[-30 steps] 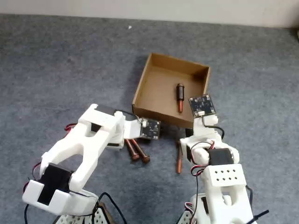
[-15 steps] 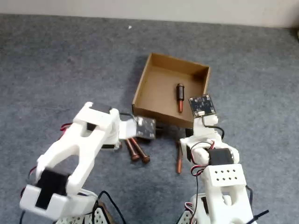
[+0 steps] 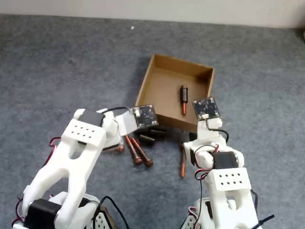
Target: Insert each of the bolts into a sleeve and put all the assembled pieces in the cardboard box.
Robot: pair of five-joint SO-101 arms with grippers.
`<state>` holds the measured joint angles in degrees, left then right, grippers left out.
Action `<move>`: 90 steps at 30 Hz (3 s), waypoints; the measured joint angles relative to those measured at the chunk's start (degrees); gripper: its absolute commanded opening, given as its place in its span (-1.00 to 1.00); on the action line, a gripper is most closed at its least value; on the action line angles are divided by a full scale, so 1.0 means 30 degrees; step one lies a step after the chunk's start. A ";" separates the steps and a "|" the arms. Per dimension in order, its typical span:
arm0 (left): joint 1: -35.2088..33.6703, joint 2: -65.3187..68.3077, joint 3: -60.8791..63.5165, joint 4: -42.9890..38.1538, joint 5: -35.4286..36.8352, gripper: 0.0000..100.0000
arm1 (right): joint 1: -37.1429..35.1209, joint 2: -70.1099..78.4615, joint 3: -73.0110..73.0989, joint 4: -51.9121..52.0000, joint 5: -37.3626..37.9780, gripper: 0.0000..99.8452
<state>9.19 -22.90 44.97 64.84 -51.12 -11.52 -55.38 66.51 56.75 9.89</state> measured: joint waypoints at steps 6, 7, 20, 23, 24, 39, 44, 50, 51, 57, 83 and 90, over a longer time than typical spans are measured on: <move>-0.0059 -0.0029 0.0879 0.0000 0.0000 -0.67 | 0.0000 0.0000 0.0000 0.0000 0.0000 -0.99; -0.0059 -0.0029 0.0996 0.0000 0.0000 -0.67 | 0.0000 0.0000 0.0000 0.0000 0.0000 -0.99; -0.0088 0.1670 0.2462 -0.2637 -0.0586 -0.67 | 0.0000 0.0000 0.0000 0.0000 0.0000 -0.99; -0.0088 0.4103 0.1201 -0.2637 -0.0586 -0.77 | 0.0000 0.0000 0.0000 0.0000 0.0000 -0.99; -0.0088 0.4982 0.0703 -0.2637 -0.0586 -0.82 | 0.0000 0.0000 0.0000 0.0000 0.0000 -0.99; 0.0205 0.5597 -0.0703 -0.1993 0.2051 -0.99 | 0.0000 -0.3341 0.0000 0.1700 0.0000 -0.99; -0.0703 0.1670 -0.0703 -0.2022 0.5040 -0.99 | 0.0029 -0.7941 0.0791 0.1758 0.0000 -0.99; -0.0879 -0.3780 -0.0703 -0.1289 0.9143 -0.99 | -0.1348 -1.0813 0.1026 0.1758 0.0000 -0.99; -0.0938 -0.4718 -0.0703 -0.1172 0.9700 -0.99 | -0.1641 -1.1018 0.1026 0.1582 0.0000 -0.99; -0.0967 -0.9817 -0.0703 -0.1026 1.2659 -0.99 | -0.2842 -1.1370 0.1026 -0.0264 0.0000 -0.99; 0.2198 -1.7201 0.0674 -0.4982 2.2330 -0.99 | -0.9201 -1.1429 0.5861 -0.8527 0.0000 -0.99; 0.3985 -1.7143 0.4425 -0.9084 2.2652 -0.99 | -0.9729 -1.4359 0.7971 -0.8557 0.0000 -0.99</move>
<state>21.14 -74.33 58.24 37.58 16.84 -40.70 -98.46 90.42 31.08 9.89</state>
